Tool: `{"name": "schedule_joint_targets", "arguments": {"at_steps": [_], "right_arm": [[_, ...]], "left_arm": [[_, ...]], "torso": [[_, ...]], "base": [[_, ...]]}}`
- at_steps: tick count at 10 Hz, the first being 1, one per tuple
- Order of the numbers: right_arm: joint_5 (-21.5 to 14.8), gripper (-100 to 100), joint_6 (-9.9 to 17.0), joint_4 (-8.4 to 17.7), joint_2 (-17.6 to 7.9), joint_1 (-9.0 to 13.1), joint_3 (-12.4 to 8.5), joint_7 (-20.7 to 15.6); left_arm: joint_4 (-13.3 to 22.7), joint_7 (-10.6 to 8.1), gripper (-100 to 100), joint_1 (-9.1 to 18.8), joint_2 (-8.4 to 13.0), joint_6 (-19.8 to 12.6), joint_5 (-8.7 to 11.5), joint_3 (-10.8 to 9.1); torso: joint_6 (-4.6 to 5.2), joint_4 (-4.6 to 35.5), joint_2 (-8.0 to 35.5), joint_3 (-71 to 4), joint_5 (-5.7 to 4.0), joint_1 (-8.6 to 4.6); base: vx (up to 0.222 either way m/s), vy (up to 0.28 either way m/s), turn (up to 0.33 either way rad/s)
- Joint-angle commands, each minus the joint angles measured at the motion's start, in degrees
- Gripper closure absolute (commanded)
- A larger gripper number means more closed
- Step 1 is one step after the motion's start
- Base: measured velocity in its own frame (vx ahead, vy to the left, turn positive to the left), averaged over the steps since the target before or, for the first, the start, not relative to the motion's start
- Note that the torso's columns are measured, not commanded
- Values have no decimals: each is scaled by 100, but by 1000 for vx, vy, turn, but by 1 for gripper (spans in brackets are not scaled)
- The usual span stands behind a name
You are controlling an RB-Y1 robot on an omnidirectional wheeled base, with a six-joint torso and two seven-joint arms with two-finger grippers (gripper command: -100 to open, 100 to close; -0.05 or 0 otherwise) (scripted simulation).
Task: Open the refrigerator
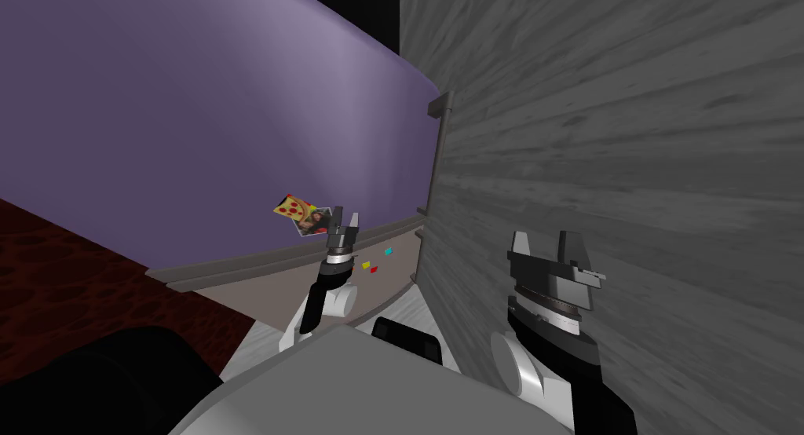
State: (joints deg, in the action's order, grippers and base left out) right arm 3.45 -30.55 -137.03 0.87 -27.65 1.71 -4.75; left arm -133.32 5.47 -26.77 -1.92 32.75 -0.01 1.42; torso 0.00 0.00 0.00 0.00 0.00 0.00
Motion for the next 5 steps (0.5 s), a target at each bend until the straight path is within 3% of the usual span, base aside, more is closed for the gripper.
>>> {"name": "schedule_joint_targets", "arguments": {"at_steps": [1, 5], "right_arm": [[0, 0, 0, 0, 0, 0, 0, 0], [0, 0, 0, -1, 0, 0, 0, 0]], "left_arm": [[0, 0, 0, 0, 0, 0, 0, 0], [-1, 0, 0, 0, 0, 0, 0, 0]], "torso": [[0, 235, 232, -467, 0, 0], [0, 1846, 1845, -3692, 0, 0]], "base": [[0, 0, 0], [0, 0, 0]]}}
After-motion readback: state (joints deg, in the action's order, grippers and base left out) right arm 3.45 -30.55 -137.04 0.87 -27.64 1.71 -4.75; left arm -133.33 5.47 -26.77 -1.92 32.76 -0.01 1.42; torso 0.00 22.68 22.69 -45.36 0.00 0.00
